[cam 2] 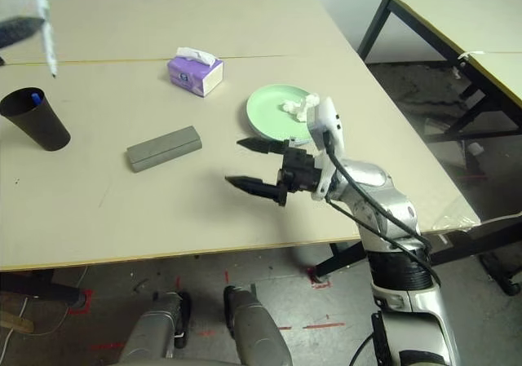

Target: Organize and tidy the items on the table.

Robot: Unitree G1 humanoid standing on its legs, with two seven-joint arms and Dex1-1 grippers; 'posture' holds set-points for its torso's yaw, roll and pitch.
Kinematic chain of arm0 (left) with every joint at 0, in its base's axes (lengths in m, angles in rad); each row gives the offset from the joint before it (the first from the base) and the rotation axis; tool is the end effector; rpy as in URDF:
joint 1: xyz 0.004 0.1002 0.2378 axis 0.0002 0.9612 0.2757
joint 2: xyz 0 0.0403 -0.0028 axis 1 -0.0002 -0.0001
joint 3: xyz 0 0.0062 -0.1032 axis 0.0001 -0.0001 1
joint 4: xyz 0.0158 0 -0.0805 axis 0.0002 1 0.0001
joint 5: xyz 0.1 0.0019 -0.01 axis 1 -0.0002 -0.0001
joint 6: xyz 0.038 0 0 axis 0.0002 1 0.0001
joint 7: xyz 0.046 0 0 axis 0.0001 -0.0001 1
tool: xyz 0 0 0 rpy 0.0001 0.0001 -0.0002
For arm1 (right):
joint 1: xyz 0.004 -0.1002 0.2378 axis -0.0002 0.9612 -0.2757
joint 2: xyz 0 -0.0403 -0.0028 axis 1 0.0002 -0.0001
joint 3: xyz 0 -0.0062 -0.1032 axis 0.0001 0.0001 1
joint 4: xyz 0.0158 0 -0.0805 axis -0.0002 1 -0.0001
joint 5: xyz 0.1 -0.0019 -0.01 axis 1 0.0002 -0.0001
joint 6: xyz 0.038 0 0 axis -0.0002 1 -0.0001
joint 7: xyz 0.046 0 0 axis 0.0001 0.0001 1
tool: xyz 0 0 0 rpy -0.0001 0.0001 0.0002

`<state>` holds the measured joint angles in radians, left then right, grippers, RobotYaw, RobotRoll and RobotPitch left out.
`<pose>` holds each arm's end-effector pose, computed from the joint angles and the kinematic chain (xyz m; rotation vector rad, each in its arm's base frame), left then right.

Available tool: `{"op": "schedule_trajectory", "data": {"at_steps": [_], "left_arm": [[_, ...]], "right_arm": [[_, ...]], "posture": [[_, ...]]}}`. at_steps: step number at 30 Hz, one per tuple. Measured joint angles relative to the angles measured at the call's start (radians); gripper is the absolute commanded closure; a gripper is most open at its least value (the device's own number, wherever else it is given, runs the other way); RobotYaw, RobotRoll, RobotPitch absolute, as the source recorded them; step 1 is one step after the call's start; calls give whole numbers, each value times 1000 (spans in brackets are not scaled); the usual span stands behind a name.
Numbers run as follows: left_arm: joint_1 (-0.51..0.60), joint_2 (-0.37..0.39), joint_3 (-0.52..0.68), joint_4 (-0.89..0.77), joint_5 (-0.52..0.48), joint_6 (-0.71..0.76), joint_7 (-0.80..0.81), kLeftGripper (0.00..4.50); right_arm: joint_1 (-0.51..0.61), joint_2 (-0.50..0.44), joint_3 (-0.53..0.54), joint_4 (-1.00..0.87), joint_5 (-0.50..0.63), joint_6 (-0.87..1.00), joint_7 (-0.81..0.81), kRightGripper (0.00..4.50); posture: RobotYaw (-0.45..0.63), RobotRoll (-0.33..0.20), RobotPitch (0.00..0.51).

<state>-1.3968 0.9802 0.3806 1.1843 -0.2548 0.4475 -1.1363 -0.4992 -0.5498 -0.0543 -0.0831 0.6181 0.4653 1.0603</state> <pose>0.2832 0.3768 0.3226 -0.1802 -0.2271 -0.5287 0.2727 -0.2158 0.1859 -0.0284 -0.1190 1.2238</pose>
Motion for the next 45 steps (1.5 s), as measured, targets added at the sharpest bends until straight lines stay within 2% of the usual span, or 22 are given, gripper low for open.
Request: {"op": "schedule_trajectory", "data": {"at_steps": [6,10,17,28,42,45], "left_arm": [[108,46,15,-11,11,-178,150,4232],[171,45,4,-11,28,-273,218,4232],[206,10,-6,-6,30,-408,310,4232],[264,-90,-10,18,31,-512,378,4232],[383,-99,-11,38,50,-566,417,4232],[396,-99,-6,37,47,-567,417,3182]], "right_arm": [[-1,9,-15,22,0,13,-53,0],[2,15,-15,22,-3,13,-73,0],[3,22,-16,21,-3,13,-105,0],[43,9,-17,-11,-3,13,-108,0],[56,-15,-21,-34,0,18,-108,0],[54,-19,-21,-34,0,22,-105,0]], "posture": [[-26,0,171],[-32,0,172],[-50,0,171],[-79,0,174],[-73,0,168],[-73,0,165]]}}
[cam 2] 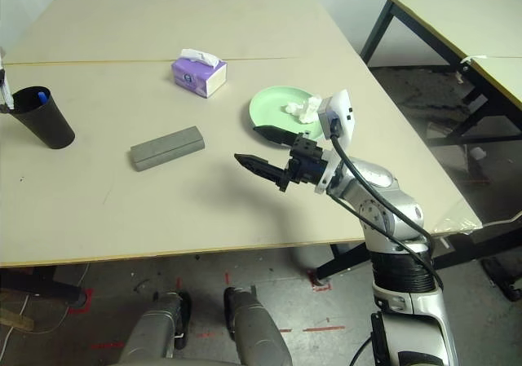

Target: Organize and tidy the items on the table.

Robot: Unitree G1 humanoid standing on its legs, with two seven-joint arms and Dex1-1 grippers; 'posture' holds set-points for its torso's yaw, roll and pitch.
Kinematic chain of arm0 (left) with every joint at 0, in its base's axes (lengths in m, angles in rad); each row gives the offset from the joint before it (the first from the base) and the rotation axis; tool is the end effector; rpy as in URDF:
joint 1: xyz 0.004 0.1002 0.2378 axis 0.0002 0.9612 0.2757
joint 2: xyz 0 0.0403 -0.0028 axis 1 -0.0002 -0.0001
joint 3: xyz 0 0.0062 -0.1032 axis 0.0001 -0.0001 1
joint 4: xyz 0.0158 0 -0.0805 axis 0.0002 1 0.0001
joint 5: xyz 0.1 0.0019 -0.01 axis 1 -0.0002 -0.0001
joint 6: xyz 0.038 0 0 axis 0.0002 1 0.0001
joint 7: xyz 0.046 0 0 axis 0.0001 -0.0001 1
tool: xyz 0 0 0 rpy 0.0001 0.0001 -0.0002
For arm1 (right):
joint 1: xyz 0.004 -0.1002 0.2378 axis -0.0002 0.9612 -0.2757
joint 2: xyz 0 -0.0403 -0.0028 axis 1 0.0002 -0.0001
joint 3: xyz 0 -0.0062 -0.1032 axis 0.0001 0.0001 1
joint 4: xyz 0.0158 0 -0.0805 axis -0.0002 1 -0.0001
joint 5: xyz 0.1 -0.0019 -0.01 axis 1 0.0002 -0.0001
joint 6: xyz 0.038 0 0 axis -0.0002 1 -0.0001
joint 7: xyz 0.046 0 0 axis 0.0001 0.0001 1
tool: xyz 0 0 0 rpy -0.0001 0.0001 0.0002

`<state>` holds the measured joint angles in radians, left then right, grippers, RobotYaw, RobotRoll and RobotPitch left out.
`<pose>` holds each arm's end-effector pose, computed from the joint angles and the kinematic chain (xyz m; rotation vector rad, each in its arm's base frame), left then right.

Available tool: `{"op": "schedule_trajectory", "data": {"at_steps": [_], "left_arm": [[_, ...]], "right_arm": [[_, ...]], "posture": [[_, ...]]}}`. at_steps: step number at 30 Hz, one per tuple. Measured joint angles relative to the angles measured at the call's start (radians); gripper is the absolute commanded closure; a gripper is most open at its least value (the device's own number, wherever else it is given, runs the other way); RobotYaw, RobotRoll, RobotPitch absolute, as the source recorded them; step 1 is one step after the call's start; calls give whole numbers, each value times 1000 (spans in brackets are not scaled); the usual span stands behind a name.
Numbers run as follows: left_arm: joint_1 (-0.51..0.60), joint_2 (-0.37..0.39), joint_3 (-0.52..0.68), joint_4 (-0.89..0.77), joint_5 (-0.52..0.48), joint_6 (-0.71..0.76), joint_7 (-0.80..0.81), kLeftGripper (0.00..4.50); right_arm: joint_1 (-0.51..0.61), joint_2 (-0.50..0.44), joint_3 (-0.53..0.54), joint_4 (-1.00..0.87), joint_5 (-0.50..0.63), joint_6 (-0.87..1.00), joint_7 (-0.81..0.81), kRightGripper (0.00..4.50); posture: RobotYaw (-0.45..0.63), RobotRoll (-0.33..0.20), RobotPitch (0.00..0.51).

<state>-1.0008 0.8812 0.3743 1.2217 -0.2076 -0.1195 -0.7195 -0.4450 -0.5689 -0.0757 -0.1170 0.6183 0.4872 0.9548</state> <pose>0.2835 0.3872 0.2179 0.1090 -0.1532 -0.0210 0.2647 -0.2233 0.1799 -0.0208 -0.0810 1.0966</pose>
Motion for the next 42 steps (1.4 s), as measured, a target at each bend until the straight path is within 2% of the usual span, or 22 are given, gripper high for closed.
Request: {"op": "schedule_trajectory", "data": {"at_steps": [7,10,17,21,29,32,34,37,42], "left_arm": [[22,0,7,-3,-18,0,-4,801],[23,3,9,-4,-23,0,-4,34],[23,5,9,-6,-32,3,-19,34],[20,21,44,-14,-71,31,-57,34],[38,161,198,-52,-214,109,-88,34],[123,193,256,-61,-243,104,-47,34],[210,204,302,-61,-264,90,-9,34],[309,198,329,-67,-273,72,20,34],[463,96,282,-169,-251,32,8,34]], "right_arm": [[-5,-2,0,0,0,1,1,0],[-7,-1,0,0,0,1,2,0],[-10,5,2,1,0,1,1,0],[-15,5,-29,9,17,11,-8,0],[-106,-78,-293,78,106,52,-150,0],[-79,-95,-376,113,99,37,-227,0],[-5,-109,-423,132,61,4,-274,0],[78,-104,-436,161,-5,-51,-325,0],[152,-34,-436,221,-90,-195,-384,0]], "posture": [[-69,0,163],[-65,0,167],[-65,0,173],[-66,0,180],[-59,0,201],[-57,0,206],[-56,0,207],[-55,0,209],[-44,0,212]]}}
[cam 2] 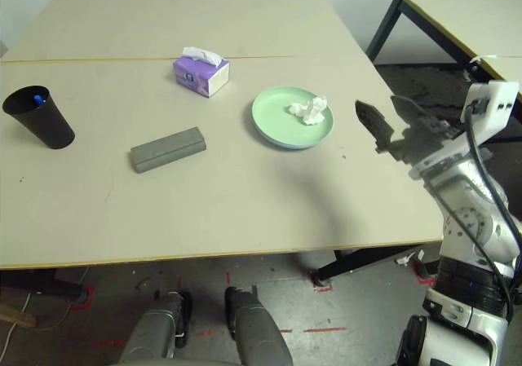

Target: Organize and tidy the items on the table.

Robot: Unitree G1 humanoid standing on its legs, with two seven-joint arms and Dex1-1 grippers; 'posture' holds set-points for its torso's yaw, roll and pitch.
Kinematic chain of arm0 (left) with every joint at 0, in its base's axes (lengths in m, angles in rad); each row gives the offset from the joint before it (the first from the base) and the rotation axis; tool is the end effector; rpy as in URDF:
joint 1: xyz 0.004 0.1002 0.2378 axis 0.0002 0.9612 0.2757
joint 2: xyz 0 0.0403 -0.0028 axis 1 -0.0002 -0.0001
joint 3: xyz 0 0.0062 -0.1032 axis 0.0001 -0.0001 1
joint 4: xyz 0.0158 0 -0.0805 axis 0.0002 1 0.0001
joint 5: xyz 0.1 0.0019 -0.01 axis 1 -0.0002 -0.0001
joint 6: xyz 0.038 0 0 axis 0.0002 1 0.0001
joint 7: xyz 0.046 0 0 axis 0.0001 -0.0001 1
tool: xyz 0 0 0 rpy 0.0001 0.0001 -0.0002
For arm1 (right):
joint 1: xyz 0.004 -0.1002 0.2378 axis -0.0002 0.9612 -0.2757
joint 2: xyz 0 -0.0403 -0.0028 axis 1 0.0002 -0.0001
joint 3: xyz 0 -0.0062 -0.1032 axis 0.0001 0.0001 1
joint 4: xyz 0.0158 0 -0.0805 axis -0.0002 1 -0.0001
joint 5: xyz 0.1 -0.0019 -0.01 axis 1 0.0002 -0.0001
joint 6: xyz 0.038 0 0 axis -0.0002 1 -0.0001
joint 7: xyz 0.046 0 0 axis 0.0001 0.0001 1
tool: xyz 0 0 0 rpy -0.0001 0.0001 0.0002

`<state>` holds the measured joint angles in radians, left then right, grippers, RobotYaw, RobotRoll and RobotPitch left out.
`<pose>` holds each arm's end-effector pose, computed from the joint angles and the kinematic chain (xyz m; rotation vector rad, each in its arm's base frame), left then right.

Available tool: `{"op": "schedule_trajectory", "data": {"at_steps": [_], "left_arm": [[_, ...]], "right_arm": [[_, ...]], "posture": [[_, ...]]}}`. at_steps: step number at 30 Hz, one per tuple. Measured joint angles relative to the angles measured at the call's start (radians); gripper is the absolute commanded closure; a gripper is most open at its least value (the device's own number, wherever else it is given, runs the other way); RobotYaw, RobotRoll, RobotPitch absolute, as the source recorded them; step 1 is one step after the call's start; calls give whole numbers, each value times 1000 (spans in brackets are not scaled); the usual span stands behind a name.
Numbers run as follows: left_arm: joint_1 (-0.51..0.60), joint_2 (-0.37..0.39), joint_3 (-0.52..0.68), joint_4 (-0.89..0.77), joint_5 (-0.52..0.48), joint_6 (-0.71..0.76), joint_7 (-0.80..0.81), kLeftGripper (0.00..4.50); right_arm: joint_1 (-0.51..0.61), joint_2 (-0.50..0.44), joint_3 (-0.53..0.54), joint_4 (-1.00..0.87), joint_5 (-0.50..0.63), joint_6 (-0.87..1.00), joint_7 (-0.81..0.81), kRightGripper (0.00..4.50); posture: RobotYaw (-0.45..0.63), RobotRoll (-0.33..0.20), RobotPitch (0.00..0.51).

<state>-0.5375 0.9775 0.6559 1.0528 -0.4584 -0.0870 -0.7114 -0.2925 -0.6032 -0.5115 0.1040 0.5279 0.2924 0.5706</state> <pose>0.1907 0.4474 0.1701 -0.0317 -0.1964 0.2469 0.2250 -0.3317 0.1615 0.0349 -0.1920 0.1700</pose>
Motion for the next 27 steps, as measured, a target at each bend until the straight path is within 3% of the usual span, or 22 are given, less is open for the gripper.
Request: {"op": "schedule_trajectory", "data": {"at_steps": [4,9,20,27], "left_arm": [[72,-95,-62,-77,29,-6,-32,34],[132,-147,-88,-201,30,0,-48,34],[332,-213,-102,-448,29,71,-14,34],[352,-215,-101,-521,19,108,18,34]], "right_arm": [[4,32,8,67,-61,-119,-34,0],[5,53,8,122,-96,-222,-58,0],[53,85,31,143,-116,-309,-56,0],[54,80,56,163,-118,-320,-8,0]], "posture": [[-38,0,209],[-38,0,205],[-35,0,206],[-30,0,209]]}}
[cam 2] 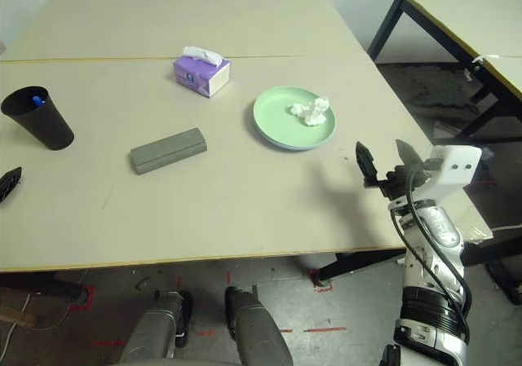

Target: Organize and tidy the items on the table.

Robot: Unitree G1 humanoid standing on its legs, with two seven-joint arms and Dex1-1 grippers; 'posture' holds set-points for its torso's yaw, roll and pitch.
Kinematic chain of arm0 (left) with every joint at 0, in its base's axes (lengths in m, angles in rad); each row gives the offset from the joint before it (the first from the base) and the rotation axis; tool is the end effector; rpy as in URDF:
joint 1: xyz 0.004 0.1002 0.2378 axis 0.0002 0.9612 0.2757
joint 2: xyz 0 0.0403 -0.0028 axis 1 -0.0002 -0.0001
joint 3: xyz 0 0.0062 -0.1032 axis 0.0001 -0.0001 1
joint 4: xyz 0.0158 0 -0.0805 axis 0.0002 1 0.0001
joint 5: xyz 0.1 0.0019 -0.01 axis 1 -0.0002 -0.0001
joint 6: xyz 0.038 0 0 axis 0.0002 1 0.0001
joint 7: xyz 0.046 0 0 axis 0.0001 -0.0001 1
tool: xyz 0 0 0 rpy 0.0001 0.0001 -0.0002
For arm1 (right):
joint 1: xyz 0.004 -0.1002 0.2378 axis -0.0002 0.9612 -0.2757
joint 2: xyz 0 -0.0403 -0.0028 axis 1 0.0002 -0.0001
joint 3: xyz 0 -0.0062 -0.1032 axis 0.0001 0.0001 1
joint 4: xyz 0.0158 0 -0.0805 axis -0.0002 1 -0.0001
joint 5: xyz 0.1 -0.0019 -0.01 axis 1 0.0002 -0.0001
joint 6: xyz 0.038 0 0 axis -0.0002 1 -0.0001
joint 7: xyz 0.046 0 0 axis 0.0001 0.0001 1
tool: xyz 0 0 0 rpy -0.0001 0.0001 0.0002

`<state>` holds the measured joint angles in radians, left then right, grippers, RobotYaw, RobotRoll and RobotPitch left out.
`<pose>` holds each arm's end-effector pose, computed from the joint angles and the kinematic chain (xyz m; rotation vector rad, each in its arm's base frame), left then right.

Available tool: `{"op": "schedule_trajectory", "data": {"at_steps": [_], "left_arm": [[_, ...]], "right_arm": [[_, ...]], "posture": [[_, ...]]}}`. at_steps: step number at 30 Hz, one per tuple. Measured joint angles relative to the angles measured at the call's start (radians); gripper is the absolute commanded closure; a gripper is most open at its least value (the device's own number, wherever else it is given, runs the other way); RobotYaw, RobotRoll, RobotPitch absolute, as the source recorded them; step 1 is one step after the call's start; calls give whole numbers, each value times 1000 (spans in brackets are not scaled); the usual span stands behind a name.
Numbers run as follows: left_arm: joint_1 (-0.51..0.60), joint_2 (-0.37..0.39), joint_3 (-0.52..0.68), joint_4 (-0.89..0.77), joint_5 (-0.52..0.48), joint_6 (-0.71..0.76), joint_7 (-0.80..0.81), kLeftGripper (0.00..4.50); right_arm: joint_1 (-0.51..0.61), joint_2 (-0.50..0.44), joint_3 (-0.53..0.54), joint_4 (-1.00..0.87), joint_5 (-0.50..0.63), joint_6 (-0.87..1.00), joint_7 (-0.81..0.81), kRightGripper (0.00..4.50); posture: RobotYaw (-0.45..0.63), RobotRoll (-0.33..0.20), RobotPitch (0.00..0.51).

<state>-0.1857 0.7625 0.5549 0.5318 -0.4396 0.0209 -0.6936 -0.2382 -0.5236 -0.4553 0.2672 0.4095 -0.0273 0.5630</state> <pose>0.1854 0.3997 0.1236 0.0930 -0.0006 0.0073 0.2227 -0.3280 0.1174 -0.0589 -0.2107 0.1008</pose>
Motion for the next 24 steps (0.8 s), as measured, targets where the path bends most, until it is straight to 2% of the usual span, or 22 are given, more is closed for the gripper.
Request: {"op": "schedule_trajectory", "data": {"at_steps": [9,15,20,24], "left_arm": [[-17,-5,-6,-36,-3,43,14,34],[-26,27,-6,-60,-3,66,7,34],[-6,35,-4,-101,-4,86,8,34],[6,31,-4,-126,-4,102,14,34]], "right_arm": [[1,20,22,-40,1,1,0,0],[17,66,39,-143,8,34,-48,0],[32,78,39,-202,12,67,-84,0],[85,78,39,-239,12,77,-87,0]], "posture": [[-7,0,241],[13,0,273],[11,0,281],[-8,0,274]]}}
